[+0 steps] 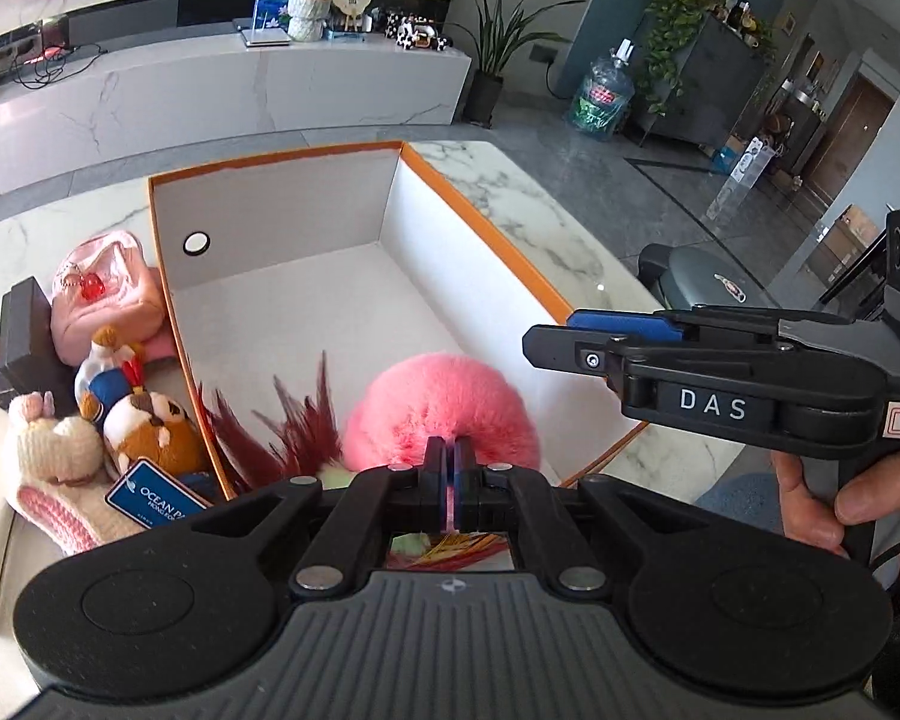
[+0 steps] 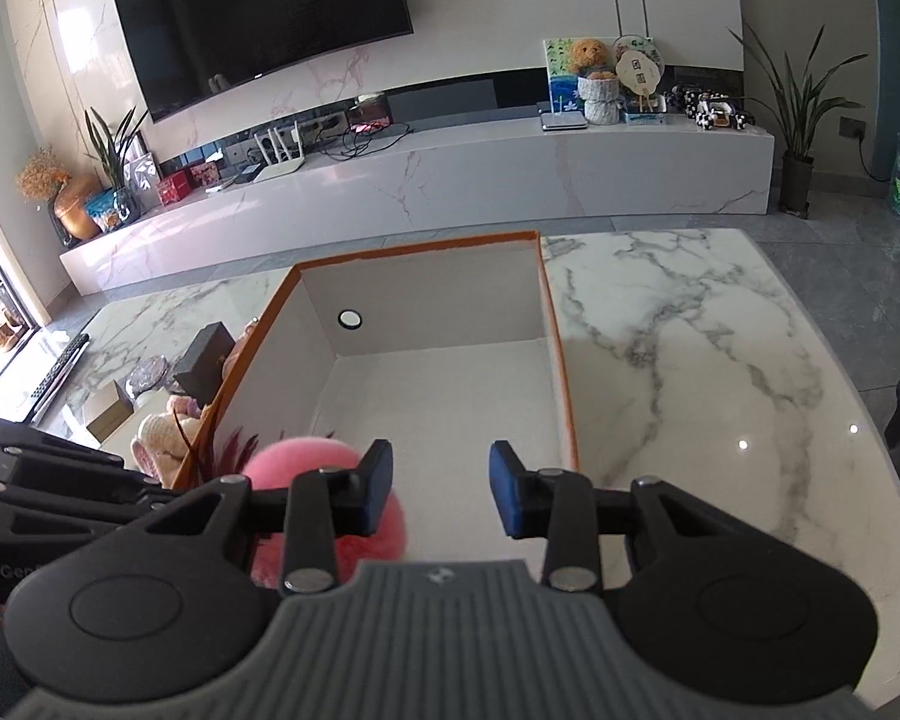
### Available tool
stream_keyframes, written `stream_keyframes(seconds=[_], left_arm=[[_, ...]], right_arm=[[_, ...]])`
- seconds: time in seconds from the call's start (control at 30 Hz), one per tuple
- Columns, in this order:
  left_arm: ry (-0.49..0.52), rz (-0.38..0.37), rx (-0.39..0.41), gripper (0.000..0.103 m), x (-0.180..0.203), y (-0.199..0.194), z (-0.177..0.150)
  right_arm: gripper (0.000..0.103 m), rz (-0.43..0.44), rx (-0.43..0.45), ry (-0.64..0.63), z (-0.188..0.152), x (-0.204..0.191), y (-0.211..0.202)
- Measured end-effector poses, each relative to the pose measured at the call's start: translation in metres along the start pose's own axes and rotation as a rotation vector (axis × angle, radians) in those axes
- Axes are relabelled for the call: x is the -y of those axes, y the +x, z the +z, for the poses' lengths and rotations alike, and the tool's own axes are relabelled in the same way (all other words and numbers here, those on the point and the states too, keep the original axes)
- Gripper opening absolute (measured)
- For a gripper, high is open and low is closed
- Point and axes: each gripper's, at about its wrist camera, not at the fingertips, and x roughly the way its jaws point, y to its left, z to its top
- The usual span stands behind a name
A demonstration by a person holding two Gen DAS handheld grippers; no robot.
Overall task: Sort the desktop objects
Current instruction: 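Carry the pink pompom over the orange box and open the left tool, then move both tools back to the pile of plush toys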
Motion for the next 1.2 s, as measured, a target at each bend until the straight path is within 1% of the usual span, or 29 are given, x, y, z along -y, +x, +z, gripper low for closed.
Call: stream_keyframes(seconds=[0.03,0.13,0.4,0.57,0.7,0.8,0.9,0.97,1.07,1.2], left_arm=[[0.001,0.003,-0.007,0.001,-0.001,0.001,-0.001],[0.002,-0.002,-0.035,0.001,-0.004,0.005,-0.003],[-0.014,-0.015,-0.093,0.002,-0.010,0.019,-0.009],[-0.030,-0.002,-0.100,0.002,-0.014,0.014,-0.013],[-0.040,0.003,-0.068,0.002,-0.015,-0.001,-0.018],[-0.045,0.010,-0.022,0.004,-0.015,-0.022,-0.020],[-0.069,0.027,0.032,0.006,-0.021,-0.050,-0.026],[-0.095,0.060,0.073,0.007,-0.029,-0.071,-0.031],[-0.137,0.114,0.125,0.008,-0.043,-0.099,-0.038],[-0.202,0.177,0.165,0.009,-0.061,-0.125,-0.045]], right_arm=[[0.023,0.010,-0.013,-0.007,-0.001,-0.002,0.004],[0.018,0.036,-0.041,-0.024,-0.003,-0.008,0.014],[0.018,0.046,-0.106,-0.040,-0.008,-0.018,0.031],[0.018,0.052,-0.152,-0.043,-0.013,-0.022,0.041],[0.018,0.051,-0.183,-0.049,-0.016,-0.027,0.045],[0.018,0.047,-0.203,-0.053,-0.018,-0.032,0.046],[0.019,0.033,-0.184,-0.057,-0.017,-0.039,0.038],[0.021,0.032,-0.155,-0.059,-0.015,-0.046,0.028],[0.021,0.034,-0.120,-0.069,-0.013,-0.060,0.015],[0.021,0.049,-0.087,-0.085,-0.010,-0.083,0.000]])
